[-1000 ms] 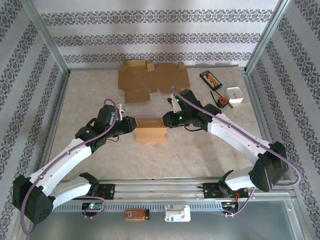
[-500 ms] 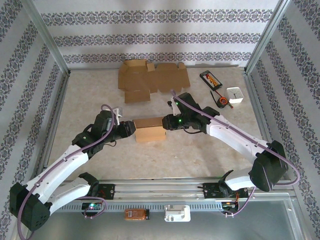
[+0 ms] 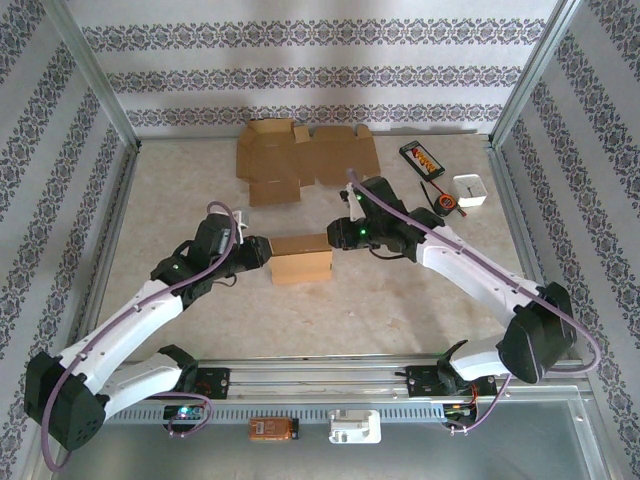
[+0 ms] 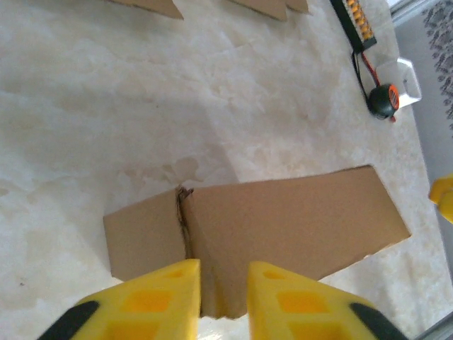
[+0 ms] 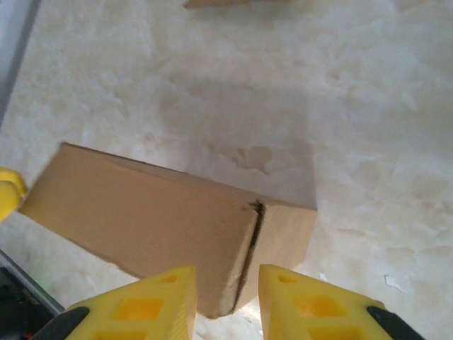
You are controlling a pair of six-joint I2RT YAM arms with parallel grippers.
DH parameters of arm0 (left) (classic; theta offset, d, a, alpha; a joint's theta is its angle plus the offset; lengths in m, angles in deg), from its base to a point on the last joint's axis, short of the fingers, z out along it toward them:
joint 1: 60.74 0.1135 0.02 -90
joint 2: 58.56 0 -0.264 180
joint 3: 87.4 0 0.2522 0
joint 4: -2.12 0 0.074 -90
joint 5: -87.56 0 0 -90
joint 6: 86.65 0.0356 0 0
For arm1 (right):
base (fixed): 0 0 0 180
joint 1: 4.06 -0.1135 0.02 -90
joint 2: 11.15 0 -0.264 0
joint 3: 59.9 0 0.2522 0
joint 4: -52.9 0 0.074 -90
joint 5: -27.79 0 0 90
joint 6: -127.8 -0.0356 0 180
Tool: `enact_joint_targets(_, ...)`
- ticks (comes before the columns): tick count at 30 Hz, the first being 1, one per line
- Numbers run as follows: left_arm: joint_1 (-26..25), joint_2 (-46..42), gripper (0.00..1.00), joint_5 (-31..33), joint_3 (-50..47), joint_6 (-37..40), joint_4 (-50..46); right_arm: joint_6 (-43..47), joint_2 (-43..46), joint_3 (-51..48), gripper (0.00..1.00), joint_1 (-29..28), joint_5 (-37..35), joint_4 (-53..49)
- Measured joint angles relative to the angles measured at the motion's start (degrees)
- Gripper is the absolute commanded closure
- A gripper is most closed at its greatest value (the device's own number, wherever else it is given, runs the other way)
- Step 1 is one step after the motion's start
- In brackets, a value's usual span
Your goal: Fold the paper box
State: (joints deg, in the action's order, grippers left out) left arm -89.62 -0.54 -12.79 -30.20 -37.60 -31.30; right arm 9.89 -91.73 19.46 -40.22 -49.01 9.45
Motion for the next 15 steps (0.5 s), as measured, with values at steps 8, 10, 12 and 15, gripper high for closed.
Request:
enact_joint_targets(8,0.00,-4.70,0.82,-1.57,-8.44,-2.89,6.93,0.35,-1.75,-2.95,0.74,-0.83,0.74,2.36)
enact_joint_targets(10,0.00,-5.64,0.76,-1.57,-9.07,-3.32,7.32,0.63,-1.68,-2.93,0.73,-0.90,0.74,2.34)
enact_joint_targets(12,0.00,-5.64,0.64,-1.33,-8.96,-3.02,6.99,0.85,-1.60,-2.73,0.71,-1.14,0.42,2.08)
enact_joint_targets(15,0.00,-5.55,0.44,-1.18,-7.93,-1.97,4.63,1.03,-1.49,-2.38,0.63,-1.22,0.20,1.14)
